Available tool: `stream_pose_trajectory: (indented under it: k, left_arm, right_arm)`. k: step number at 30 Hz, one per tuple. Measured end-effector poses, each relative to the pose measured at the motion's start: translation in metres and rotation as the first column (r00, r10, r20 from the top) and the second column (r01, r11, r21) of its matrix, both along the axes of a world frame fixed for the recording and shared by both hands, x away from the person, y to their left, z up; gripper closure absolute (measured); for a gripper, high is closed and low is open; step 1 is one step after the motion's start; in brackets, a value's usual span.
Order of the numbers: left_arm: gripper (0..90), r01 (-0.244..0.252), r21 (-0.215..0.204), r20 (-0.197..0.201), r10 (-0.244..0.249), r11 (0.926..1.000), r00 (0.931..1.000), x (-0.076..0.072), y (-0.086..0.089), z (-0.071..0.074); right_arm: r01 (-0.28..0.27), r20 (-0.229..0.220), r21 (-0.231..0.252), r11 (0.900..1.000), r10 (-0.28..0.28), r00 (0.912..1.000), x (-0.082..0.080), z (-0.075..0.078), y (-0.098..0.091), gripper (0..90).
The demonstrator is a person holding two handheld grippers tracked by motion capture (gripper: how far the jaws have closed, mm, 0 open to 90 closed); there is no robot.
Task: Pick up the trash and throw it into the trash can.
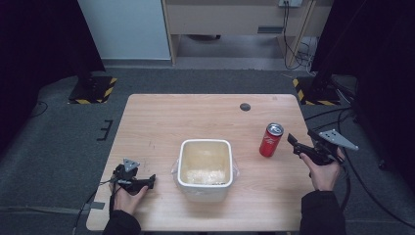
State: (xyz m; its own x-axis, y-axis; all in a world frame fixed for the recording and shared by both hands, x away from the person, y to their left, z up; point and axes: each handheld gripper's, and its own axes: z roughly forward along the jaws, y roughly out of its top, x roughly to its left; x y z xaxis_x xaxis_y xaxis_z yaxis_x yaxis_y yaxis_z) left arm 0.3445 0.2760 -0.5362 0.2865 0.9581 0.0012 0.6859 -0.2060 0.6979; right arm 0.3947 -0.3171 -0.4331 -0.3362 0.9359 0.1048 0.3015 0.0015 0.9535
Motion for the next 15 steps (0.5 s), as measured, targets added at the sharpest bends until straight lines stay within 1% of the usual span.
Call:
stream_pose_trajectory:
  k: [6,13,15]
  left_arm:
    - [0.0,0.000,0.000,0.000,0.000,1.0000,1.0000,0.000,0.000,0.000]
    - [0.0,0.000,0.000,0.000,0.000,1.0000,1.0000,0.000,0.000,0.000]
    - [0.0,0.000,0.000,0.000,0.000,1.0000,1.0000,0.000,0.000,0.000]
  right_arm:
    - [-0.003,-0.003,-0.009,1.0000,0.003,1.0000,0.017,0.002,0.004,13.7]
    - [-0.015,-0.006,-0.023,0.9996,0.015,0.9999,0.034,0.002,0.014,13.5]
    - [-0.016,-0.007,-0.017,0.9997,0.016,0.9998,0.037,0.002,0.016,13.5]
